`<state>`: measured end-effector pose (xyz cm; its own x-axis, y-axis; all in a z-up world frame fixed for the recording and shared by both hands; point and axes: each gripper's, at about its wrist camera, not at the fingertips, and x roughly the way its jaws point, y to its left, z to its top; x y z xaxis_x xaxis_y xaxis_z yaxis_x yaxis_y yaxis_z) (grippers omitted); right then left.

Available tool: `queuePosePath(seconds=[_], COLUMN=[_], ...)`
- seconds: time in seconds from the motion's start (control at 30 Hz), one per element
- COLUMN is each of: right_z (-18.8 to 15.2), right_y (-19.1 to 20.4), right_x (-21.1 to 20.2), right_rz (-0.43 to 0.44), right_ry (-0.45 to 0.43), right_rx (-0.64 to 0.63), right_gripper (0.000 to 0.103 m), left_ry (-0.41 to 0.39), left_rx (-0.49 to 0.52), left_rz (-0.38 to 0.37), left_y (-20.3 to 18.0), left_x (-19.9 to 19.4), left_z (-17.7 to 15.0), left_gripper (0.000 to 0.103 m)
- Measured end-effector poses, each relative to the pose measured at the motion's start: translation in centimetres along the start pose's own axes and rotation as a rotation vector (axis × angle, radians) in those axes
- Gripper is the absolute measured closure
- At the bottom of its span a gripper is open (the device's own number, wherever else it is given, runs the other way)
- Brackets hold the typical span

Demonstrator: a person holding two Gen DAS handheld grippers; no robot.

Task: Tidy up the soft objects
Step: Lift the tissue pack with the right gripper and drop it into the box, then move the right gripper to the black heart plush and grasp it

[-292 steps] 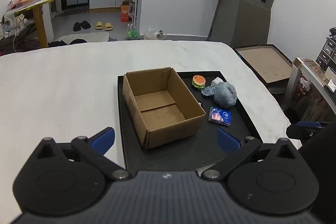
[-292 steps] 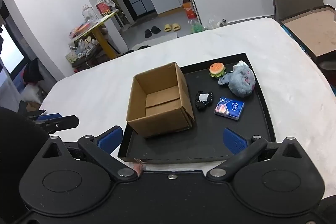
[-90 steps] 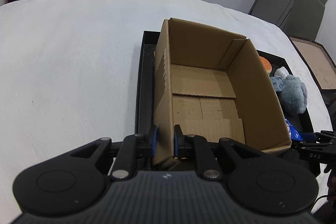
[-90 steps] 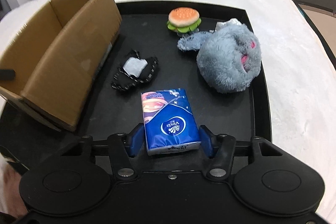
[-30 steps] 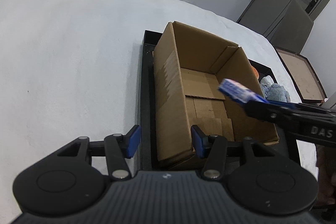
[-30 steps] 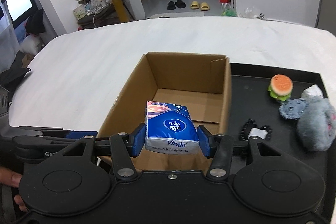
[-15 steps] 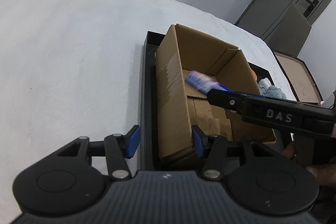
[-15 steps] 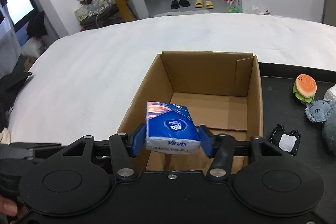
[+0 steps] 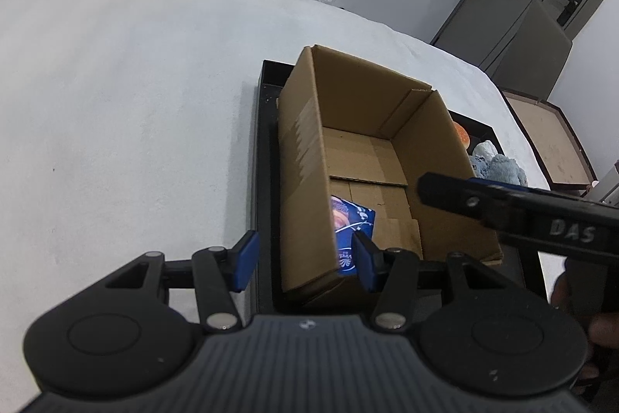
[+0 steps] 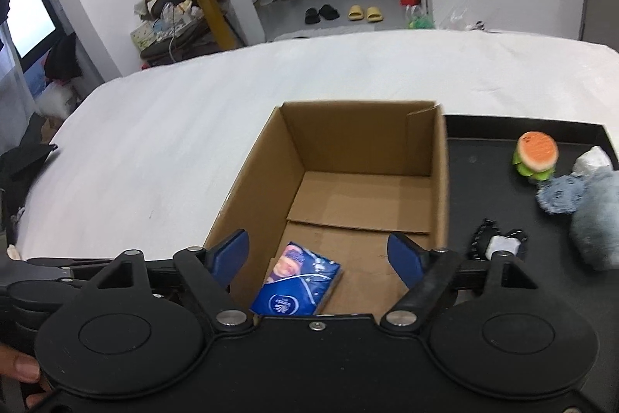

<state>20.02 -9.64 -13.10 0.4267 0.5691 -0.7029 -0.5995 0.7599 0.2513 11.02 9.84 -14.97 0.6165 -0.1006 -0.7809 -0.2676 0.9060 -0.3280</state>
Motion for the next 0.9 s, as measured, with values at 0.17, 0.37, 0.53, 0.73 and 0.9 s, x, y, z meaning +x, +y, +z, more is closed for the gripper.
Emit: queuePosePath(seconds=[0.17,0.37,0.53,0.73,0.9], right_z=[0.3,0.1,-0.4,-0.9,-1.4], right_y=[-1.1,-3.6,-5.8,-7.7,-8.8], right_x=[-1.1,-2.3,-2.5,-2.3,-1.7], right_rz=[-0.044,-0.086,-0.117,-0.127,-0.134], right_ry=[-0.032,-0.067,-0.078,-0.081,-0.071], right_rx=[0.001,0.042,0.079,0.12,0.135], right_gripper=[0.023,0.019,0.014,0.014,0.014], left_ry=[-0.006,-0.009,-0.018,-0.021,-0.036], left_rx=[0.012,0.016,0.033,0.058,0.06], left_rz=[0.006,0.015,0.029,0.046,0.06], left_y=[-0.8,-1.6,-2.5,-3.5,-4.1], left_x=[0.1,0.3,0.4,0.7,0.7], left_z=[0.2,0.3,0.4,0.7,1.0], left_gripper=[0.052,0.052,0.052,0.052,0.052])
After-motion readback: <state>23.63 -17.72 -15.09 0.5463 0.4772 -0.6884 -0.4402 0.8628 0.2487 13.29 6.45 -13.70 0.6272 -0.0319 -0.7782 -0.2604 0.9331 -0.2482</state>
